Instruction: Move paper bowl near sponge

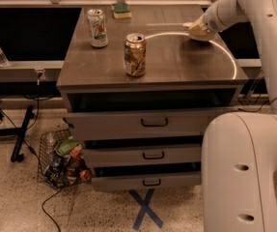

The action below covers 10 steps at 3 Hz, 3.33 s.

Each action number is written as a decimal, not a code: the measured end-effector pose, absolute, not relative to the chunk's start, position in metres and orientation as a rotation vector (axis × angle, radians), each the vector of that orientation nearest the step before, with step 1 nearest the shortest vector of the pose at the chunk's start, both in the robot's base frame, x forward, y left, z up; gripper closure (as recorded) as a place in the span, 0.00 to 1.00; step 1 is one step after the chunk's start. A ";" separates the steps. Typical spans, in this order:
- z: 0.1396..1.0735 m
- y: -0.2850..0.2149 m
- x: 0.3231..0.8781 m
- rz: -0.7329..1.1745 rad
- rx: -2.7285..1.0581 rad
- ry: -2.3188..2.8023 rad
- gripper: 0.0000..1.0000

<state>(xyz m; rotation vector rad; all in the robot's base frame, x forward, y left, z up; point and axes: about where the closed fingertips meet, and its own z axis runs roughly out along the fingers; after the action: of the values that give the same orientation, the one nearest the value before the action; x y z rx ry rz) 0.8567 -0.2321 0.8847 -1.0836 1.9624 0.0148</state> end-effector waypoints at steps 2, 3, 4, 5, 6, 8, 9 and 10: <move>0.886 -0.228 0.857 -0.013 -1.136 1.936 1.00; 0.897 -0.220 0.865 -0.022 -1.136 1.878 1.00; 0.957 -0.178 0.890 -0.081 -1.151 1.610 1.00; 0.998 -0.135 0.907 -0.138 -1.174 1.379 1.00; 1.004 -0.095 0.914 -0.165 -1.244 1.229 1.00; 0.961 -0.039 0.919 -0.151 -1.404 1.142 1.00; 0.944 -0.024 0.923 -0.144 -1.438 1.128 1.00; 0.925 -0.014 0.931 -0.144 -1.454 1.162 1.00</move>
Offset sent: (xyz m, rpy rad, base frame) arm 0.0005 0.0035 0.0011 -0.0370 -0.0175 0.0323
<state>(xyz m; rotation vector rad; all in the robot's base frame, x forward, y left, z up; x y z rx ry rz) 0.9311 -0.0136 0.9250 -1.4543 1.1624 -0.1442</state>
